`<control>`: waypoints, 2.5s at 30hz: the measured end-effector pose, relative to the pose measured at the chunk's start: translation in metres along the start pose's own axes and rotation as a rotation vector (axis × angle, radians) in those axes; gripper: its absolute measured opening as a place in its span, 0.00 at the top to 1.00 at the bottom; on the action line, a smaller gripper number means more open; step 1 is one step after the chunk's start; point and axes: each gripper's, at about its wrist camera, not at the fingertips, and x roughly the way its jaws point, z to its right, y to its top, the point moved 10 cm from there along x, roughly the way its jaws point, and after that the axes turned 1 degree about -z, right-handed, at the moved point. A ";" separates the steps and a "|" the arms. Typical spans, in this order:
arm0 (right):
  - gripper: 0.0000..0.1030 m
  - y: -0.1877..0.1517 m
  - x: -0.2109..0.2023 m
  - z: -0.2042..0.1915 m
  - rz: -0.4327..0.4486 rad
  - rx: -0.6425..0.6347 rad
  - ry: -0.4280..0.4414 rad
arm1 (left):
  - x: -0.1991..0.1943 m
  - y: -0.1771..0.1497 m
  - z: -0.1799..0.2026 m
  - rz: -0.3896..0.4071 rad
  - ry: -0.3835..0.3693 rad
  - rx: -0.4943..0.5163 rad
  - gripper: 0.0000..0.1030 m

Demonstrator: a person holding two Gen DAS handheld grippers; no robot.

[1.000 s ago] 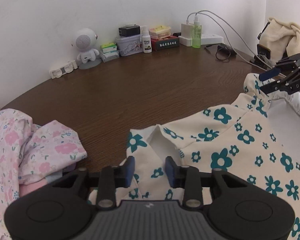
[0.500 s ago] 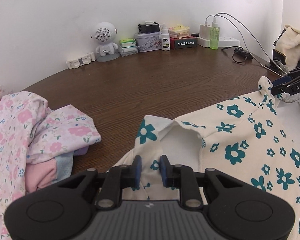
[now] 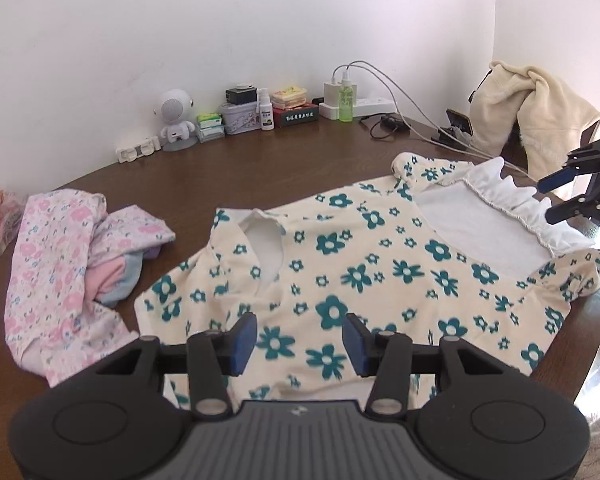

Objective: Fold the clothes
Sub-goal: 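Grasp the dress fabric with the left gripper while the right gripper smooths the skirt, then release the dress and move both grippers back over the dress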

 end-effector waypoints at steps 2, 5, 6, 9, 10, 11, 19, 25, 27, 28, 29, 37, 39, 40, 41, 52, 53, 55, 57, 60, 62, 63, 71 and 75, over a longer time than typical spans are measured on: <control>0.42 -0.029 -0.012 -0.017 -0.033 -0.005 0.001 | -0.006 -0.019 0.000 -0.014 0.027 -0.034 0.57; 0.46 -0.068 -0.020 -0.027 -0.072 0.045 -0.013 | -0.011 -0.044 -0.002 -0.033 0.062 -0.087 0.60; 0.48 -0.077 -0.021 -0.027 -0.076 0.068 -0.018 | -0.009 -0.050 -0.005 -0.041 0.062 -0.104 0.63; 0.58 -0.098 -0.021 -0.019 -0.077 0.107 -0.042 | -0.001 -0.061 -0.009 -0.065 0.073 -0.132 0.69; 0.60 -0.105 -0.021 -0.016 -0.077 0.118 -0.050 | -0.001 -0.063 -0.009 -0.062 0.077 -0.130 0.68; 0.60 -0.109 -0.021 -0.013 -0.073 0.126 -0.054 | 0.000 -0.065 -0.010 -0.060 0.081 -0.128 0.69; 0.60 -0.103 -0.034 0.022 -0.013 0.269 0.027 | -0.002 -0.067 -0.009 -0.058 0.107 -0.117 0.67; 0.60 -0.109 -0.045 0.039 -0.012 0.318 0.021 | -0.002 -0.066 -0.008 -0.057 0.107 -0.115 0.67; 0.60 -0.112 -0.048 0.043 -0.012 0.312 -0.008 | -0.002 -0.067 -0.008 -0.057 0.106 -0.110 0.66; 0.60 -0.114 -0.046 0.043 -0.021 0.297 -0.024 | -0.002 -0.067 -0.008 -0.057 0.105 -0.107 0.66; 0.66 -0.116 -0.043 0.042 -0.036 0.276 -0.040 | -0.002 -0.067 -0.008 -0.058 0.105 -0.102 0.66; 0.72 -0.118 -0.023 0.046 -0.062 0.135 -0.224 | -0.003 -0.067 -0.010 -0.058 0.110 -0.106 0.63; 0.72 -0.120 -0.024 0.050 -0.058 0.160 -0.213 | -0.003 -0.067 -0.010 -0.054 0.114 -0.112 0.62; 0.70 -0.121 -0.025 0.052 -0.056 0.178 -0.208 | -0.003 -0.067 -0.010 -0.052 0.117 -0.115 0.62; 0.69 -0.122 -0.026 0.054 -0.054 0.196 -0.205 | -0.005 -0.066 -0.011 -0.047 0.120 -0.129 0.62; 0.19 -0.086 -0.079 0.010 0.164 0.284 -0.147 | -0.082 -0.052 -0.009 0.224 0.167 -0.376 0.04; 0.14 -0.085 -0.079 0.004 0.166 0.276 -0.156 | -0.087 -0.054 -0.006 0.234 0.174 -0.386 0.04; 0.02 -0.085 -0.077 -0.008 0.166 0.272 -0.176 | -0.094 -0.061 -0.001 0.240 0.191 -0.408 0.02; 0.01 -0.088 -0.075 -0.019 0.174 0.285 -0.213 | -0.098 -0.071 0.004 0.233 0.212 -0.444 0.02; 0.00 -0.093 -0.071 -0.030 0.189 0.368 -0.237 | -0.097 -0.085 0.011 0.195 0.220 -0.518 0.01; 0.00 -0.097 -0.066 -0.038 0.193 0.433 -0.244 | -0.096 -0.090 0.020 0.176 0.220 -0.529 0.01; 0.00 -0.099 -0.063 -0.044 0.184 0.458 -0.232 | -0.095 -0.090 0.026 0.171 0.223 -0.508 0.01; 0.00 -0.114 -0.050 -0.075 0.138 0.454 -0.235 | -0.087 -0.102 0.055 0.122 0.243 -0.481 0.01; 0.00 -0.125 -0.051 -0.075 0.131 0.534 -0.226 | -0.083 -0.107 0.061 0.099 0.226 -0.506 0.01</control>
